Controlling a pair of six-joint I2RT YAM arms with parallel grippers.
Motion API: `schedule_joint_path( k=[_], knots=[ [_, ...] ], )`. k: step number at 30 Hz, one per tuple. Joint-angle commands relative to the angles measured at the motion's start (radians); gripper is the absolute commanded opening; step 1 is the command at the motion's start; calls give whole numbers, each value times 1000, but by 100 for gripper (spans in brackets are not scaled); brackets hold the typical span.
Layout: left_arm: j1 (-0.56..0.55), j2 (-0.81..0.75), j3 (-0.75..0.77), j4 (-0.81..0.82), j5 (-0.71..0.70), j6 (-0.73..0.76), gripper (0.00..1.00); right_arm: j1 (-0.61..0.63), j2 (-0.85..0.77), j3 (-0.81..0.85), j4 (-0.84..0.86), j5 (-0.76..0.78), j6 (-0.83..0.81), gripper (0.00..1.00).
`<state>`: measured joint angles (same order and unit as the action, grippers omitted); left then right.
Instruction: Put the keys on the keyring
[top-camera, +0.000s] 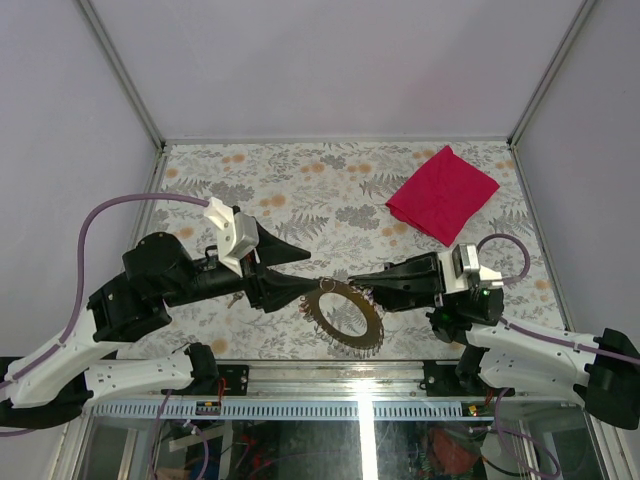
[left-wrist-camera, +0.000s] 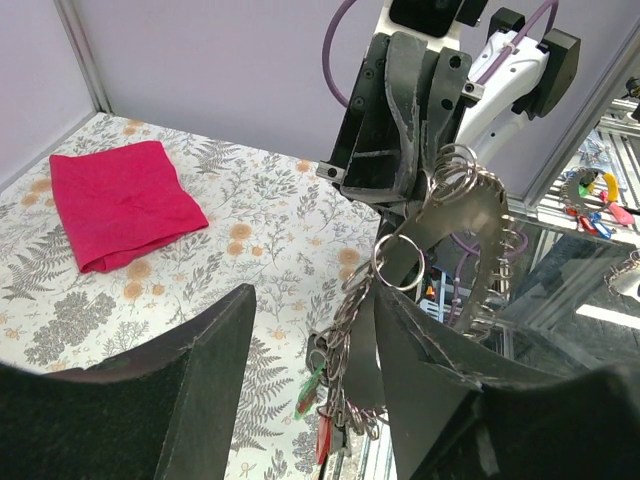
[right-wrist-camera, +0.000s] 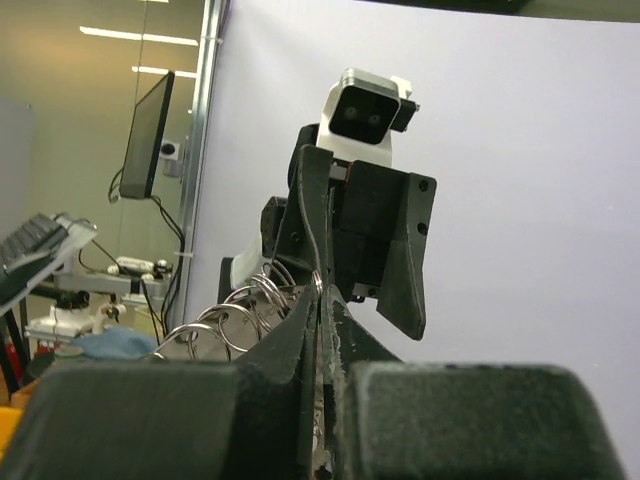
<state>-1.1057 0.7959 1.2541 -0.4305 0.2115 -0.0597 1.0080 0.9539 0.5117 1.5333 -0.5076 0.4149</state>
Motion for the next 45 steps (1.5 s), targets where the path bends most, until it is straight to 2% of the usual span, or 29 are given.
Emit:
schedule_joint_path(
  k=[1, 7, 13, 17, 21, 24, 31, 35, 45],
  knots=[
    [-5, -14, -5, 75, -1, -13, 53, 4, -13, 36, 91, 114, 101, 0],
    [-5, -25, -5, 71, -10, -18, 53, 5, -67, 79, -149, 133, 82, 0],
    [-5, -38, -7, 61, -26, -20, 53, 5, -166, 170, -582, -1, -186, 0],
    [-6, -43, -16, 61, -30, -20, 54, 5, -206, 237, -826, -35, -338, 0],
    [-4, -40, -29, 75, -20, -11, 54, 5, -212, 331, -1053, -76, -443, 0],
    [-5, -37, -52, 112, -21, -2, 54, 5, -207, 387, -1160, -91, -466, 0],
    [-5, -52, -110, 238, -9, 10, 53, 5, -201, 452, -1263, -89, -421, 0],
    [-6, -51, -119, 256, 3, 8, 52, 5, -199, 469, -1282, -84, -387, 0],
    [-6, -23, -118, 268, 64, 4, 50, 4, -206, 449, -1213, -52, -321, 0]
  ],
)
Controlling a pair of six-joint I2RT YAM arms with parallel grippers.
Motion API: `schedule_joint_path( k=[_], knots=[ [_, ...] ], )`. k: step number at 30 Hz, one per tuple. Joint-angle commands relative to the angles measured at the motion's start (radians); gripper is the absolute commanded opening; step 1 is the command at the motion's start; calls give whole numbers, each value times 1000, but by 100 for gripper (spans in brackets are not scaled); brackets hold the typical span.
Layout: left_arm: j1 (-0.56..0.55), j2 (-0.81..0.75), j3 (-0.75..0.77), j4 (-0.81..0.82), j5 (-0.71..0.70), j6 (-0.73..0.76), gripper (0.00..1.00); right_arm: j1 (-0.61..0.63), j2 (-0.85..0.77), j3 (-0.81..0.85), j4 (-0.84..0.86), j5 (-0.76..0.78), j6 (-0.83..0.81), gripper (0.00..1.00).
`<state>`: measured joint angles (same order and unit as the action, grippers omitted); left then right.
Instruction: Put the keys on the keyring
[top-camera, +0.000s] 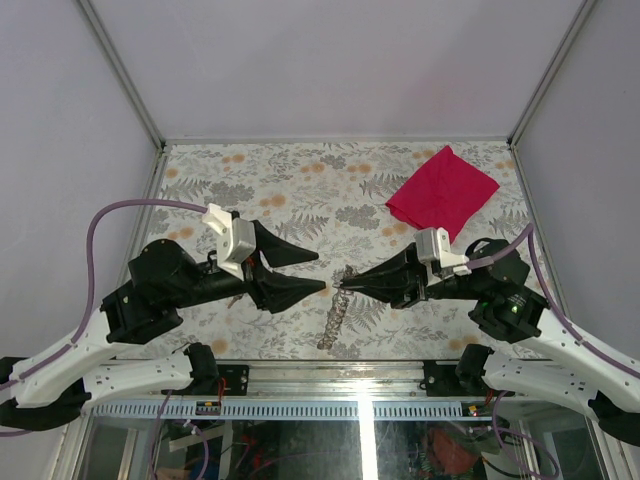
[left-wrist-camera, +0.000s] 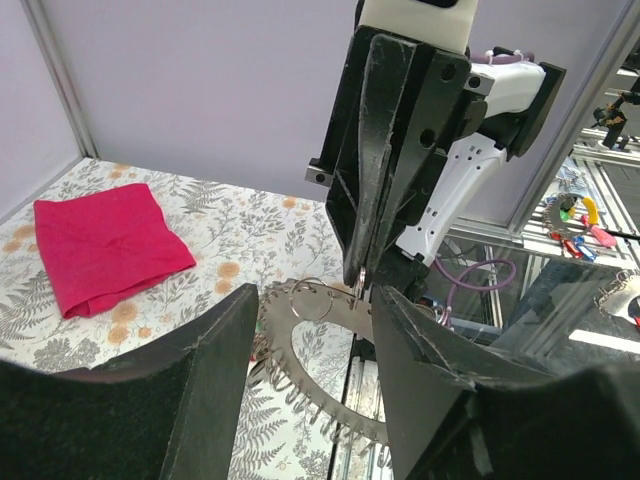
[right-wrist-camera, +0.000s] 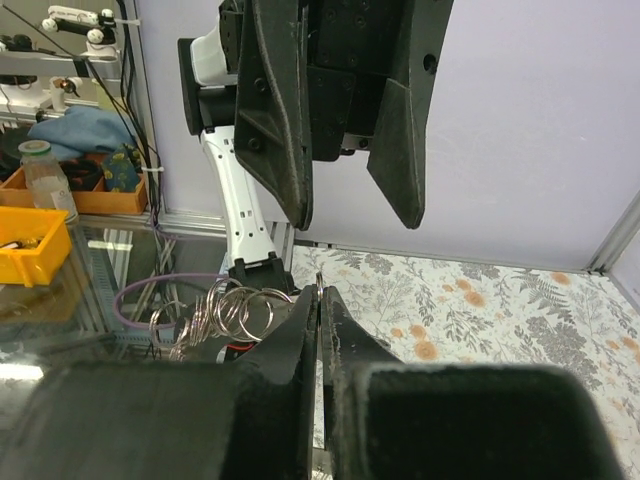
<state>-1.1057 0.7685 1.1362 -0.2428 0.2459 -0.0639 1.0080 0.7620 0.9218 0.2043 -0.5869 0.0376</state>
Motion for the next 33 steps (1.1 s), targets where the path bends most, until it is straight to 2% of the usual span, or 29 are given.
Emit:
schedule_joint_path(
  k=[1, 5, 10, 13, 16, 21, 28, 33],
  knots=[
    [-5, 4, -1, 80, 28, 7, 50, 5, -19, 26, 139, 46, 71, 0],
    [-6, -9, -1, 84, 3, 7, 50, 5, -54, -82, 323, 117, 125, 0],
    [-6, -33, -6, 91, -52, -1, 50, 5, -80, -293, 770, 194, 208, 0],
    [-5, -49, -15, 90, -70, -7, 51, 4, -50, -366, 1029, 182, 239, 0],
    [-6, -62, -26, 83, -85, -14, 52, 4, -14, -401, 1205, 164, 262, 0],
    [-5, -84, -45, 59, -121, -25, 53, 4, 33, -408, 1359, 80, 265, 0],
    [-6, -129, -89, 52, -163, -47, 54, 4, 97, -362, 1458, -169, 233, 0],
    [-5, -145, -103, 65, -142, -56, 54, 5, 133, -341, 1497, -193, 256, 0]
  ],
)
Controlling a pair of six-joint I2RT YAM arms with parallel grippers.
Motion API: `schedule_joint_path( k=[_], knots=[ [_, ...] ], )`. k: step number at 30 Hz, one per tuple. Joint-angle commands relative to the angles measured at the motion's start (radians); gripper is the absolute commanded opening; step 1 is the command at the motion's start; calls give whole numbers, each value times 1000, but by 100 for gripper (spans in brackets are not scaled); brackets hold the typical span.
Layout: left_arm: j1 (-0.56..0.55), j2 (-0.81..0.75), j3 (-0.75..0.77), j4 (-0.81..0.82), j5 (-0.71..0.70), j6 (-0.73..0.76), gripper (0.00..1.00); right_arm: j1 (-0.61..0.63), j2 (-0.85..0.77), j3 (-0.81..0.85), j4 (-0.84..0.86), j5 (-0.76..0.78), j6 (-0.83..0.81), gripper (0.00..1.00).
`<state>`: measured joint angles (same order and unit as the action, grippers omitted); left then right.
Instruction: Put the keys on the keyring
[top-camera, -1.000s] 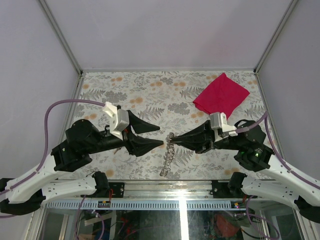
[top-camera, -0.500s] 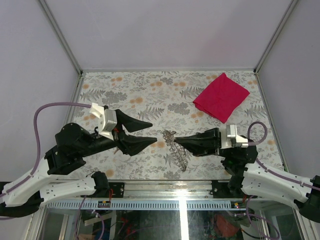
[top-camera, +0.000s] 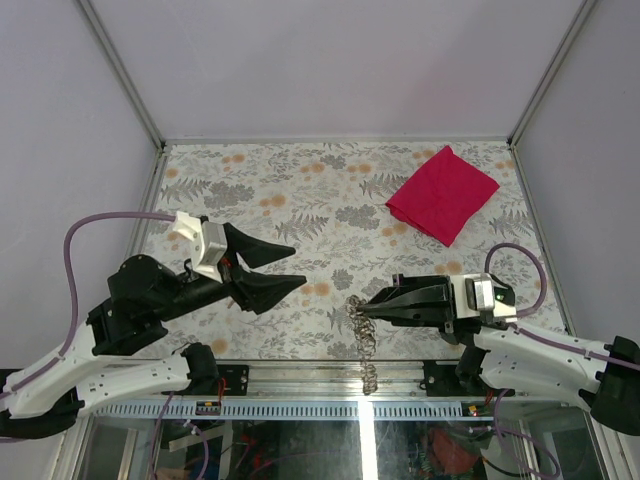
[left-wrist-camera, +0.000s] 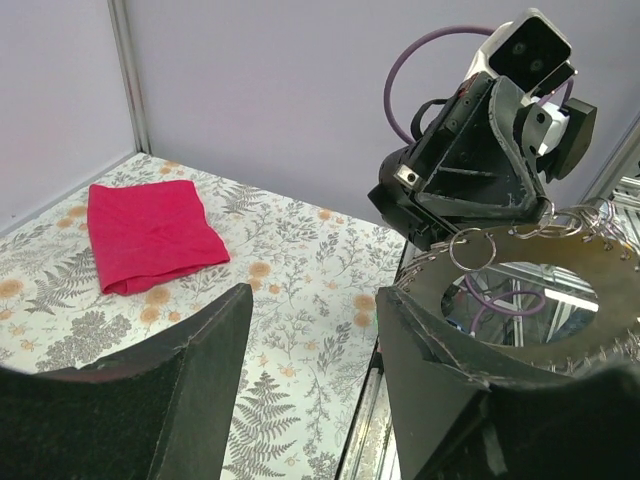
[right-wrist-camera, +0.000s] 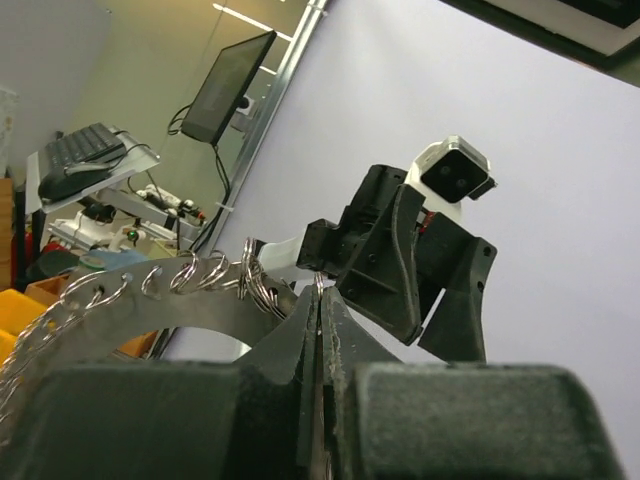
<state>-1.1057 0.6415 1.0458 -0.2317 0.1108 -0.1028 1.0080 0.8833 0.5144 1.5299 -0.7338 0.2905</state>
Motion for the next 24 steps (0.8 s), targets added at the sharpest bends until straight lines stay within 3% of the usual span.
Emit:
schedule_joint_path(
  k=[1, 13, 24],
  knots=[
    [-6, -21, -15, 62, 1, -17, 54, 5, 15, 64, 167, -30, 4, 0],
    [-5, 18, -9, 224, 133, 9, 55, 5, -52, 103, -236, 251, 6, 0],
    [-4, 109, 6, 289, 183, 15, 55, 4, -70, 125, -300, 258, 3, 0]
  ],
)
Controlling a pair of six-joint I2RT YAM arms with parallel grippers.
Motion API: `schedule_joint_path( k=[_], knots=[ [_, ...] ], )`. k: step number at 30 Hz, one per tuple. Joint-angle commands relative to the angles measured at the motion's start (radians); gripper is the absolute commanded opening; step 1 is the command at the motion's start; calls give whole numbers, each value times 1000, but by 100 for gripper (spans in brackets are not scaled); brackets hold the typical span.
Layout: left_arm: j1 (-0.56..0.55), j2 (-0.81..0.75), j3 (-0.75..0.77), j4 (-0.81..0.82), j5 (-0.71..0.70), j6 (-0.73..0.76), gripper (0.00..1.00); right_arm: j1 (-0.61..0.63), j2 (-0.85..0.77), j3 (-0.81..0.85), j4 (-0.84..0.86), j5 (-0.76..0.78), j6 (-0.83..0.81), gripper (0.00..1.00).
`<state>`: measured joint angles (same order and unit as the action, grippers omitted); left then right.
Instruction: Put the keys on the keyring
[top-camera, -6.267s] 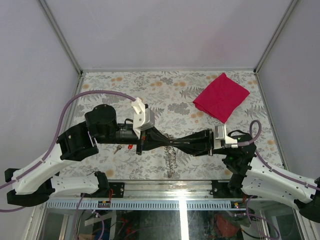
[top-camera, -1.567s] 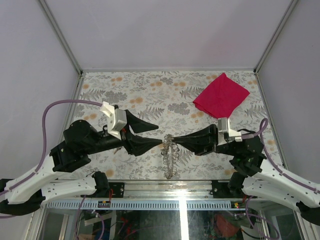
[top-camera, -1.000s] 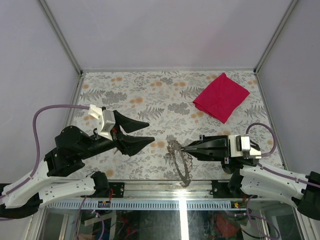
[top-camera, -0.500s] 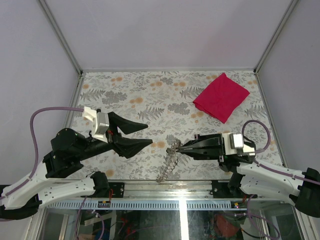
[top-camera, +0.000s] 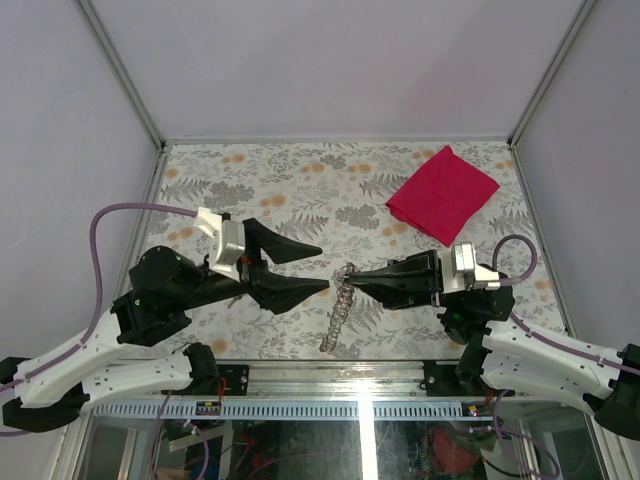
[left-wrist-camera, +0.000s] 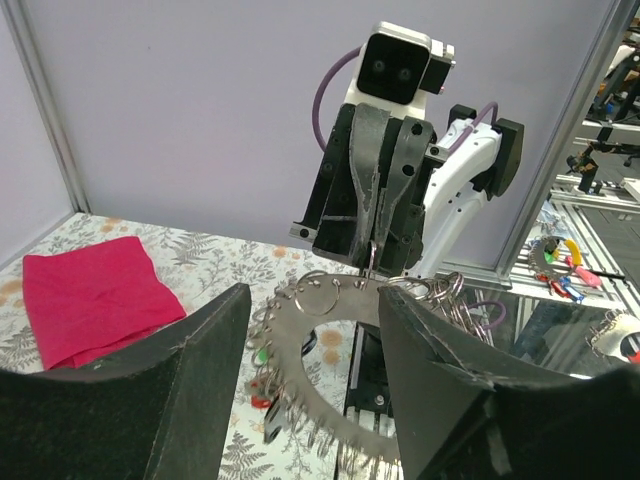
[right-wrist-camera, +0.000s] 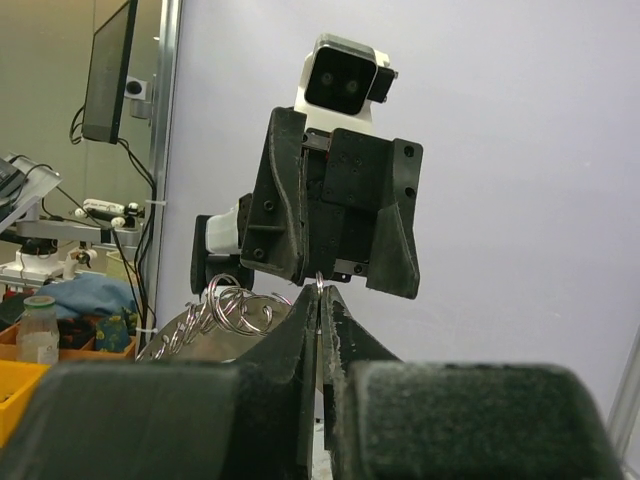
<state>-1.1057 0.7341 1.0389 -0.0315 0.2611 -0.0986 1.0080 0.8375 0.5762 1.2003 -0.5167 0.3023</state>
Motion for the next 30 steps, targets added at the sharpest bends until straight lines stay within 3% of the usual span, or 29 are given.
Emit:
schedule_joint_path(
  k=[1, 12, 17, 23, 27, 30],
  knots=[
    [-5, 22, 16, 92, 36, 9, 55, 5, -26, 63, 27, 41, -10, 0],
    [-6, 63, 31, 99, 84, 0, 38, 4, -27, 68, 17, 49, -14, 0],
    [-5, 78, 35, 99, 101, -1, 24, 5, -29, 68, 12, 49, -13, 0],
    [-6, 96, 46, 98, 132, -9, 20, 4, -26, 67, -2, 49, -17, 0],
    [-5, 100, 59, 86, 137, -9, 2, 4, -30, 62, -12, 49, -21, 0],
    [-5, 107, 88, 44, 127, -5, 0, 5, -45, 64, -50, 46, -36, 0]
  ],
)
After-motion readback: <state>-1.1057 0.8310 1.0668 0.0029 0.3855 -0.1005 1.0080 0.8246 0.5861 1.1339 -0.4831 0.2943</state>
